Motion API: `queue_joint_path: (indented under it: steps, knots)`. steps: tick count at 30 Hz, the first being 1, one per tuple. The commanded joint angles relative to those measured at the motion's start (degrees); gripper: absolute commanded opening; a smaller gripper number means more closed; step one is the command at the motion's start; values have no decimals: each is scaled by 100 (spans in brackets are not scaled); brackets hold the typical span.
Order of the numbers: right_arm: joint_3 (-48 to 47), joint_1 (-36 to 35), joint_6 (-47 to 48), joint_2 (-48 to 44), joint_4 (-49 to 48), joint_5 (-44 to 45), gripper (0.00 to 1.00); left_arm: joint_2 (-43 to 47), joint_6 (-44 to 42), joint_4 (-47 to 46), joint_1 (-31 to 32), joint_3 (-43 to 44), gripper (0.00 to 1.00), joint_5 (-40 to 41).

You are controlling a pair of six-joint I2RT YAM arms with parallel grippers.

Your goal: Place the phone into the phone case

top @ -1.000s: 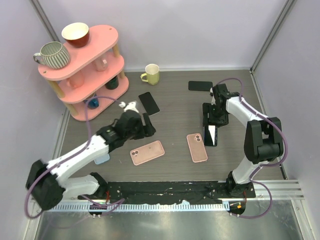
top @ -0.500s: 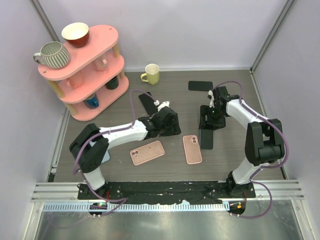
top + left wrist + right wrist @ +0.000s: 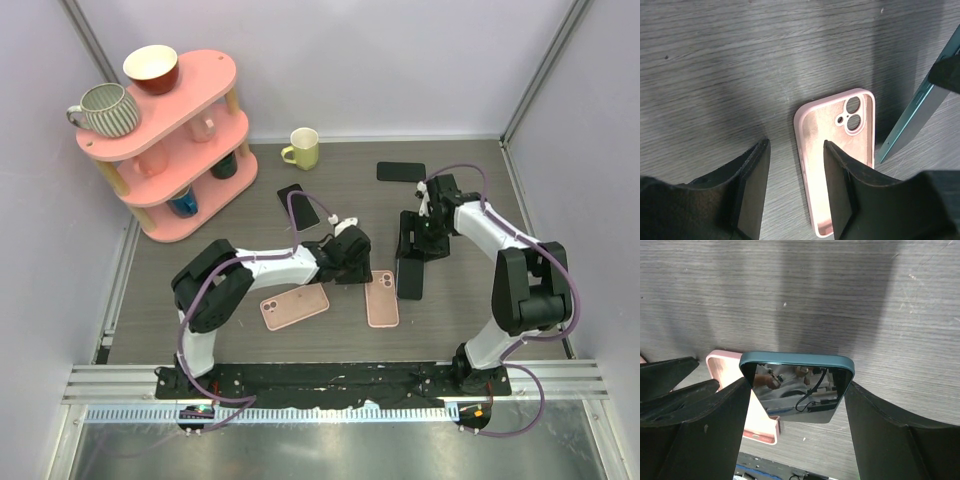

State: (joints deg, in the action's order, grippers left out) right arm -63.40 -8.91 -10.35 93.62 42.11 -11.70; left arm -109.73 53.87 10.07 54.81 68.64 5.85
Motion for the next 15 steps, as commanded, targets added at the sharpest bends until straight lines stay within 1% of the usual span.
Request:
queue_joint_path:
  steps: [1, 3, 4, 6, 7, 9, 10, 11, 12, 13, 15]
  knots:
    - [73, -50, -204, -432, -106, -419, 25, -180, 71, -198, 13, 202, 47, -128]
    - [90, -67, -231, -520, -89, -604, 25, -267, 45, -224, 13, 211, 41, -189]
    - [108, -67, -248, -555, -97, -683, 25, -303, 36, -224, 13, 246, 34, -215]
    - [126, -85, -301, -582, -115, -763, 25, -408, 45, -233, 13, 299, 26, -355]
    - [152, -94, -327, -565, -106, -789, 24, -435, 54, -224, 13, 342, 19, -400]
    - [213, -120, -406, -512, -115, -868, 23, -487, 115, -268, 13, 369, 11, -496]
    - [275, -146, -433, -494, -115, -860, 22, -531, 133, -294, 13, 378, 2, -566]
    - [327, -173, -529, -486, -176, -834, 22, -540, 211, -321, 13, 378, 0, -567]
    - [371, -190, -634, -503, -229, -825, 22, -549, 238, -347, 13, 369, 0, -558]
    - [485, -208, -722, -547, -290, -842, 22, -558, 273, -417, 13, 352, 0, -785]
    - [582, -321, -881, -573, -405, -921, 22, -558, 369, -505, 13, 282, 0, -839]
